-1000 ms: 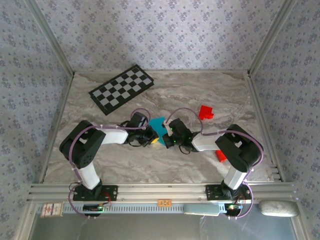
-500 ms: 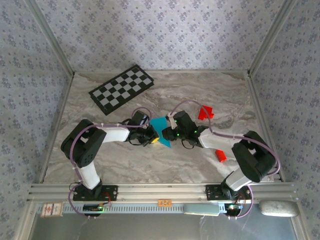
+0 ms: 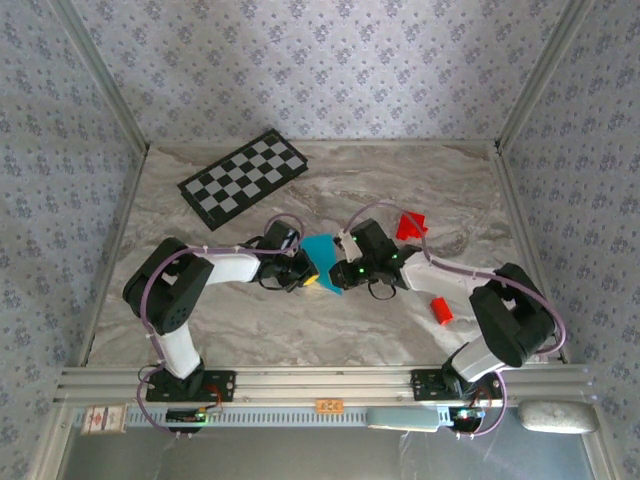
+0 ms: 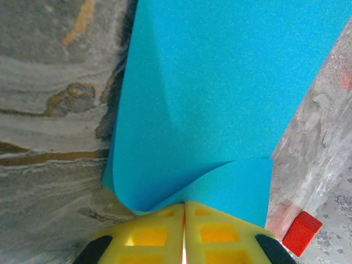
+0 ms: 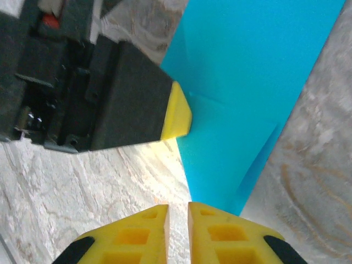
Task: Fold a paper plane with a square sheet of paper (pick it up from the middle)
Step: Third fold the triangle at the center of the table.
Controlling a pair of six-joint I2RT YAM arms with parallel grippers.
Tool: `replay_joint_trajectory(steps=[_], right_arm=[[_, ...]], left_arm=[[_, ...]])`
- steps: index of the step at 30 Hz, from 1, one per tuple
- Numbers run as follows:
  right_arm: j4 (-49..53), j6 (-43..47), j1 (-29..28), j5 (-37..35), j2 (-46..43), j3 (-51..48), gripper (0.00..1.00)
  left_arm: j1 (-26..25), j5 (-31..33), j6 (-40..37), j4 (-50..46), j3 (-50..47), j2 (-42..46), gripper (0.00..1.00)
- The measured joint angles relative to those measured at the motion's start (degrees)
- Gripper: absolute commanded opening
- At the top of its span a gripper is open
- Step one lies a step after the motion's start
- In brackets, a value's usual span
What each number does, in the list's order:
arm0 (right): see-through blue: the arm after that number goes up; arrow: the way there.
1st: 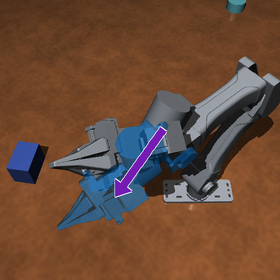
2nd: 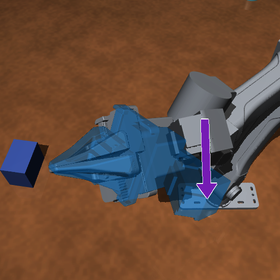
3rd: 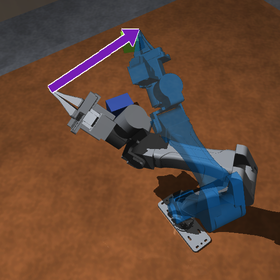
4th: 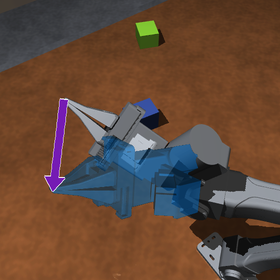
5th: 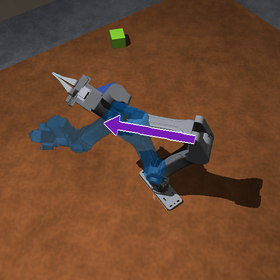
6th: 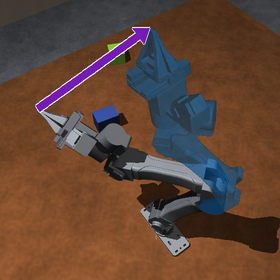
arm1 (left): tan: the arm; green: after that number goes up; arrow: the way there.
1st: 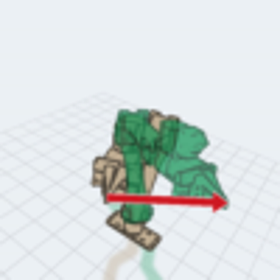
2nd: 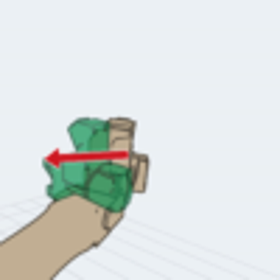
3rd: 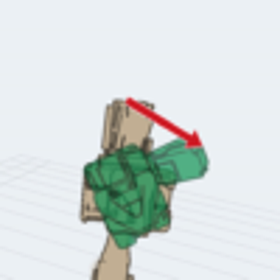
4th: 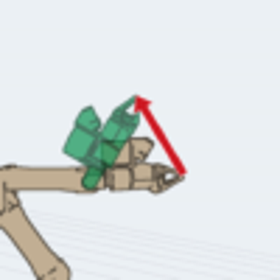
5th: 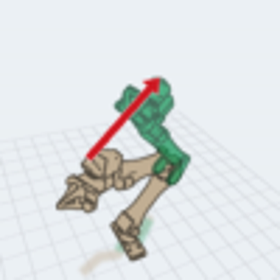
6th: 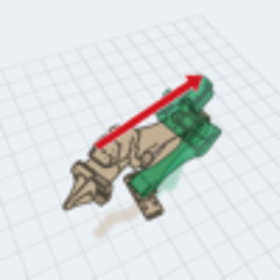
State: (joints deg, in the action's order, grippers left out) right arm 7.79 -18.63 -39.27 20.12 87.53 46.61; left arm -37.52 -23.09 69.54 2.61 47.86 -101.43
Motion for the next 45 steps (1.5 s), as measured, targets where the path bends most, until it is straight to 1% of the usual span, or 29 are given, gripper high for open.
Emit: replay_joint_trajectory(steps=[9, 17, 24, 45], right_arm=[[2.58, 0.00, -2.47, 1.33, 6.84, 4.76, 0.13], [3.85, 0.00, -2.78, 0.20, 10.38, 7.06, 0.12], [5.01, -0.02, -2.78, -1.44, 11.19, 7.08, 0.12], [6.64, -0.02, -2.67, -2.84, 12.44, 7.34, 0.12]], left_arm=[[0.00, -0.02, -0.07, -0.74, 0.42, -0.07, 0.08], [0.00, -0.02, -0.11, -1.57, 1.01, -0.28, 0.08], [0.00, -0.02, -0.11, -1.84, 1.14, -0.33, 0.08], [0.00, -0.02, -0.09, -3.08, 1.99, -0.70, 0.06]])
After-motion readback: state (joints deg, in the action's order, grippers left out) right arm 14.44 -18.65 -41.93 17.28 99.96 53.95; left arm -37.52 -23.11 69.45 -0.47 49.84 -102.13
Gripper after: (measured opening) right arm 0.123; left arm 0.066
